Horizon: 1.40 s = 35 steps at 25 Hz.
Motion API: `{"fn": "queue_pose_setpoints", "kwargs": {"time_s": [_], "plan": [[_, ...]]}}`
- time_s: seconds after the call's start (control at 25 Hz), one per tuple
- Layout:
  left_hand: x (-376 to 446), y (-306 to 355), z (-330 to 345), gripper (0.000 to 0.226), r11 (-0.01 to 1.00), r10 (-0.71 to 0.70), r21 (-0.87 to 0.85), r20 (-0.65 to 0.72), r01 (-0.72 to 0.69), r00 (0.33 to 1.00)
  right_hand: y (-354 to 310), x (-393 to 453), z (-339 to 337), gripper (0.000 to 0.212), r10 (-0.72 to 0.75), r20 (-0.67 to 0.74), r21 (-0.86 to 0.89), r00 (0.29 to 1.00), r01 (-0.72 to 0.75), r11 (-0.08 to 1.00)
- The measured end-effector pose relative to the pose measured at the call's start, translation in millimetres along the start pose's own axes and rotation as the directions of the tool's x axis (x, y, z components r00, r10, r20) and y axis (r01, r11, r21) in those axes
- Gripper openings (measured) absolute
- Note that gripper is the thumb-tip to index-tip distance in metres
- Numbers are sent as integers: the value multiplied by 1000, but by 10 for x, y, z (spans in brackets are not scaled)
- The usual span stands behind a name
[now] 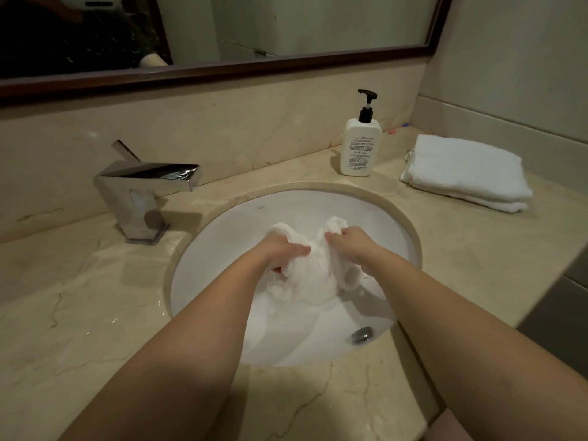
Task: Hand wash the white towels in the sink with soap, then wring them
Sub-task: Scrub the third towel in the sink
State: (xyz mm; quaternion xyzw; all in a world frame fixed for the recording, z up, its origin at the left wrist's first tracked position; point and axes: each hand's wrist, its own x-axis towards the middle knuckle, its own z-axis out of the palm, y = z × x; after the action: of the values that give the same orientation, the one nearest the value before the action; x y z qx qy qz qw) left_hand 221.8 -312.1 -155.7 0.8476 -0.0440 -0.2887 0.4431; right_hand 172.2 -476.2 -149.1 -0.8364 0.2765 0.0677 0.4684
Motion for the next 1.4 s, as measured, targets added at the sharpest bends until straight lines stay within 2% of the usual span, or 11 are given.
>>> {"fn": "queue_pose_setpoints", "kwargs": {"time_s": [0.16, 0.28, 0.48, 0.6, 0.76, 0.88, 1.04, 1.12, 1.2, 1.28, 1.4], "plan": [[-10, 173, 21, 88, 928, 73, -346, -193, -138, 978, -3, -46, -241, 31, -126, -30, 413, 992, 127, 902], [90, 198, 18, 118, 873, 108, -447, -210, -194, 972, -48, -139, -350, 35, -197, 135, 433, 971, 121, 893], [-228, 502, -72, 42, 857, 269, -339, -347, -388, 898, -265, -265, -482, 11, -291, -97, 402, 952, 305, 863], [-353, 671, -167, 42, 835, 372, -227, -440, -501, 818, -417, -342, -591, 26, -357, -275, 303, 893, 433, 849], [-467, 924, -262, 29, 824, 443, -214, -335, -525, 832, -645, -499, -735, 50, -440, -371, 253, 818, 545, 799], [-490, 940, -379, 21, 857, 501, 19, -264, -515, 824, -698, -545, -885, 50, -450, -471, 246, 759, 603, 759], [-403, 751, -329, 36, 839, 544, 263, -355, -477, 760, -536, -454, -825, 45, -383, -406, 302, 829, 518, 801], [-319, 641, -189, 41, 855, 505, 159, -466, -493, 726, -424, -365, -693, 30, -351, -262, 361, 899, 428, 828], [-245, 543, -76, 39, 874, 287, -181, -557, -451, 780, -333, -285, -573, 37, -304, -123, 411, 945, 327, 851], [-190, 464, -13, 45, 796, 40, -502, -514, -338, 857, -298, -216, -519, 30, -250, -147, 386, 957, 288, 876], [-137, 401, 15, 59, 721, -66, -629, -480, -291, 875, -334, -229, -507, 30, -262, -311, 270, 914, 350, 897]]}}
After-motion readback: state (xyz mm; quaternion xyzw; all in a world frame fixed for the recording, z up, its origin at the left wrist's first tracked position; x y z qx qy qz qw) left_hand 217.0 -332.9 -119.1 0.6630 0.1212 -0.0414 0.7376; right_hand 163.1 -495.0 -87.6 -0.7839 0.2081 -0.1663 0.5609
